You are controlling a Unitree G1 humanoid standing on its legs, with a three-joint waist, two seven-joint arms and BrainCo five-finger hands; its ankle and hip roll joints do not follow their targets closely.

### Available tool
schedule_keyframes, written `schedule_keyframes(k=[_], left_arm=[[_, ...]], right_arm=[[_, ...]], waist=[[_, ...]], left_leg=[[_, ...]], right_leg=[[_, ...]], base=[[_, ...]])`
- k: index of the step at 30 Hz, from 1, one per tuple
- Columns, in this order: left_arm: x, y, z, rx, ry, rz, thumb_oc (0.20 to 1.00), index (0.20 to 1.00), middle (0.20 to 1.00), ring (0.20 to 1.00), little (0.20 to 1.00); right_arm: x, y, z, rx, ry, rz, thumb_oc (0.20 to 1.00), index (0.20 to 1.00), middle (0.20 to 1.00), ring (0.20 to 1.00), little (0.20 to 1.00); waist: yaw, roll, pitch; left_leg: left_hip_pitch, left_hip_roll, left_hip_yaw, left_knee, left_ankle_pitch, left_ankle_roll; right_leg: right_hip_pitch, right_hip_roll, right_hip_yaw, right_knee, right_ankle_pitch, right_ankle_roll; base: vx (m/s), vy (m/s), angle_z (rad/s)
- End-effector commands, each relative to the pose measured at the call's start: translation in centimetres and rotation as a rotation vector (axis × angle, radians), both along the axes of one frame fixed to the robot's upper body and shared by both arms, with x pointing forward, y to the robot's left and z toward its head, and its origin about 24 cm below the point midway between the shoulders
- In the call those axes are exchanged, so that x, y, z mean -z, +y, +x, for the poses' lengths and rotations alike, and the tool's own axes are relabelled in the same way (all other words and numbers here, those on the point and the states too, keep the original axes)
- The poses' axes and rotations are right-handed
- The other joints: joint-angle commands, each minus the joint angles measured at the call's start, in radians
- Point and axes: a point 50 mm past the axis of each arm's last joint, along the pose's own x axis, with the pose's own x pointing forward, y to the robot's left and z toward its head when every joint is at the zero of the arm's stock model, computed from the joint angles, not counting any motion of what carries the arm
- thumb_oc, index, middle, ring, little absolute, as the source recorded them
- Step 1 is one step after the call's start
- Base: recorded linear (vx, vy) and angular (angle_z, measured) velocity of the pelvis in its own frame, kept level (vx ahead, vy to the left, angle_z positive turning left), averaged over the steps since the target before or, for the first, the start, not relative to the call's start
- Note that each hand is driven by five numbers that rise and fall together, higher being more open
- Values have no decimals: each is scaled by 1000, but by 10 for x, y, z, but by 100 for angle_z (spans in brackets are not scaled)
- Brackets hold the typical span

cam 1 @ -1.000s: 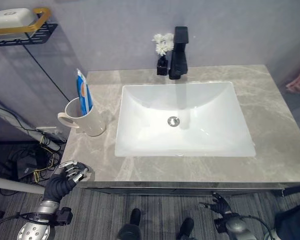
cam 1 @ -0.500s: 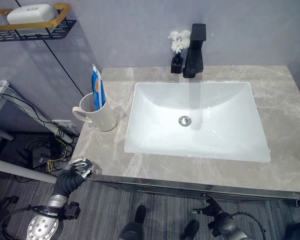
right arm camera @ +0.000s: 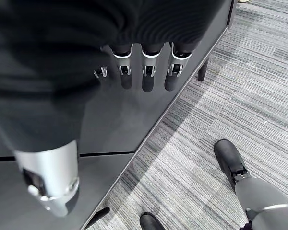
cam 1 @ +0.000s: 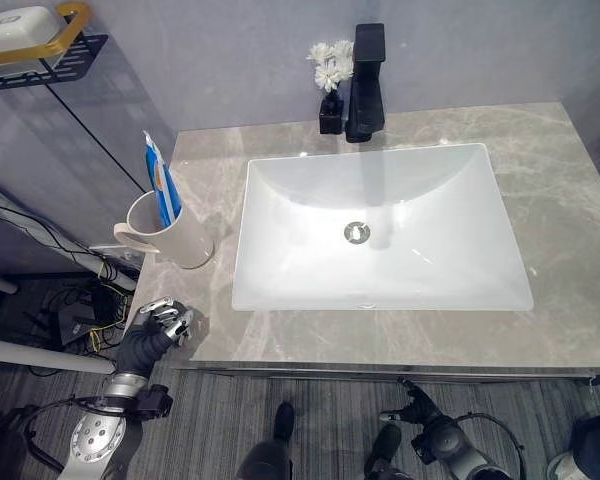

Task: Put brush and paste in cup on sink, flatten towel.

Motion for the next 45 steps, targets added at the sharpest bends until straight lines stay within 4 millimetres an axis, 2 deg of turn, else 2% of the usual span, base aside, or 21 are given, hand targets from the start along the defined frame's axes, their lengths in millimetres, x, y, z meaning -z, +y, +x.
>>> schedule_keyframes(k=[1,7,11,26,45], left_arm=[[-11,3,-1,-10,-49,-25,200,200,200,200,200],[-12,1,-1,-9,-43,-96,200,200,200,200,200],[-19,2,2,-17,-74,-105,200,200,200,200,200],[-38,16,14,-141,-189,-22,200,200,200,200,200],[-47,29,30,-233,-242,41,200,200,200,200,200]], right_arm=[[-11,15,24,-46,-76,13,1000,1000,1000,1000,1000],[-10,14,25,-32,-67,8,1000,1000,1000,1000,1000],[-13,12,29,-2,-82,13,1000,1000,1000,1000,1000],[-9,15,24,-20,-58,5,1000,1000,1000,1000,1000],[-13,18,29,-22,-81,18,1000,1000,1000,1000,1000]], waist=[[-9,-62,18],[-18,-59,23],[-29,-62,25],[-45,-75,36],[-72,-105,46]], left_leg=[[-61,5,28,-6,38,-9],[-59,10,42,-6,36,-7],[-61,13,57,-6,34,-7],[-62,16,70,-6,25,-5],[-75,32,90,-6,23,-8]], right_leg=[[115,-69,35,41,-123,45],[107,-67,53,33,-116,46],[95,-64,71,27,-111,46],[83,-62,88,23,-106,47],[56,-48,120,16,-101,42]], base=[[0,0,0],[6,1,-11],[-1,0,-4],[4,-1,-4],[5,1,-3]])
